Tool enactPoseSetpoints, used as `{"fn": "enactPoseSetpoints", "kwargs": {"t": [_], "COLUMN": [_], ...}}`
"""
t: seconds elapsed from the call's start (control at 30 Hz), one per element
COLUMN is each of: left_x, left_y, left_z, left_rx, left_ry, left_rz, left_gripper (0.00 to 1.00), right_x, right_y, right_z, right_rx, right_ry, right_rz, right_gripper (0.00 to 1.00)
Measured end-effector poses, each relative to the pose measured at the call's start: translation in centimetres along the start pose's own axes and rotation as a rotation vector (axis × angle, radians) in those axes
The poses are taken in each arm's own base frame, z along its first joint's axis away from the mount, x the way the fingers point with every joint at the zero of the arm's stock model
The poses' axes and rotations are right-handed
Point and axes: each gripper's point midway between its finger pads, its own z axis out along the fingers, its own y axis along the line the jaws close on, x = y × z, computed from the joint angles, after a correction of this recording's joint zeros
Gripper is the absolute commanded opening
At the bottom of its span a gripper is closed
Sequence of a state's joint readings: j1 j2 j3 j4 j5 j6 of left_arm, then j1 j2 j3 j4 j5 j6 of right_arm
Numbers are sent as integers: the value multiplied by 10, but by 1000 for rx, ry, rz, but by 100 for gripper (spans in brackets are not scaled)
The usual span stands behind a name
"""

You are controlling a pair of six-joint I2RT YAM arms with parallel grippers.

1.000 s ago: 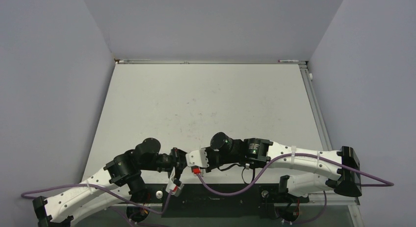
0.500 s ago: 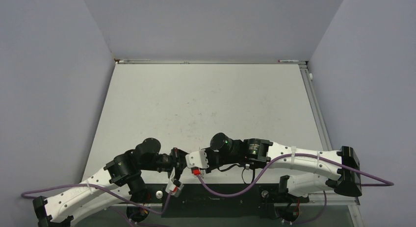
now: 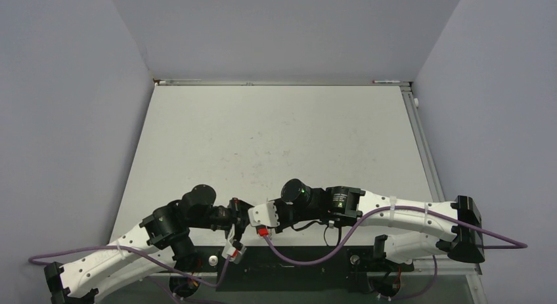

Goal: Put the keys on the keyring

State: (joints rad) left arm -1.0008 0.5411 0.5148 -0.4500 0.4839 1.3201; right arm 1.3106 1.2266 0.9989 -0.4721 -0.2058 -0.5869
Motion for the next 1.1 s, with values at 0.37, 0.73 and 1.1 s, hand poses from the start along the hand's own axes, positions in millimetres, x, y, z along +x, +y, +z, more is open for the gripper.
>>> {"fn": "enactPoseSetpoints", "kwargs": {"t": [0.37, 0.73, 1.1], "left_x": [0, -1, 1], "left_y": [2, 4, 7], "left_z": [-2, -6, -10], "left_rx": [-10, -32, -61], "left_ry": [5, 8, 27], "left_rz": [3, 6, 6], "left_gripper": [0, 0, 0], "right_x": [-4, -11, -10], "right_y": [-6, -16, -9], "right_z": [-7, -18, -11], "right_rx": [36, 87, 62], "right_ry": [-15, -40, -28], "right_rz": [-4, -8, -5], "right_gripper": [5, 5, 5]}}
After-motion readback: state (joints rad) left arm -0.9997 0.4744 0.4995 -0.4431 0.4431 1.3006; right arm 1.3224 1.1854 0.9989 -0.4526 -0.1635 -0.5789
